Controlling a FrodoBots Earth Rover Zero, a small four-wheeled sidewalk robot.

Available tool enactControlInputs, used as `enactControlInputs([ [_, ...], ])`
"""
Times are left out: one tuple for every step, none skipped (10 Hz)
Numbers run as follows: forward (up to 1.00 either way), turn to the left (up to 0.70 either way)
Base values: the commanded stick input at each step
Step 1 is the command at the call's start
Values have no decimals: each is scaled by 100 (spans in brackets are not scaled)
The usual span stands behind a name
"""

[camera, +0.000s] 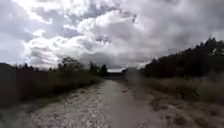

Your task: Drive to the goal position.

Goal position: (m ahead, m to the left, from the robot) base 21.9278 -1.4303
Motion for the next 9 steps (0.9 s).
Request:
enactControlInputs([
  [69,1],
  [69,1],
  [69,1],
  [69,1],
  [69,1],
  [69,1],
  [69,1],
  [69,1],
  [69,1],
])
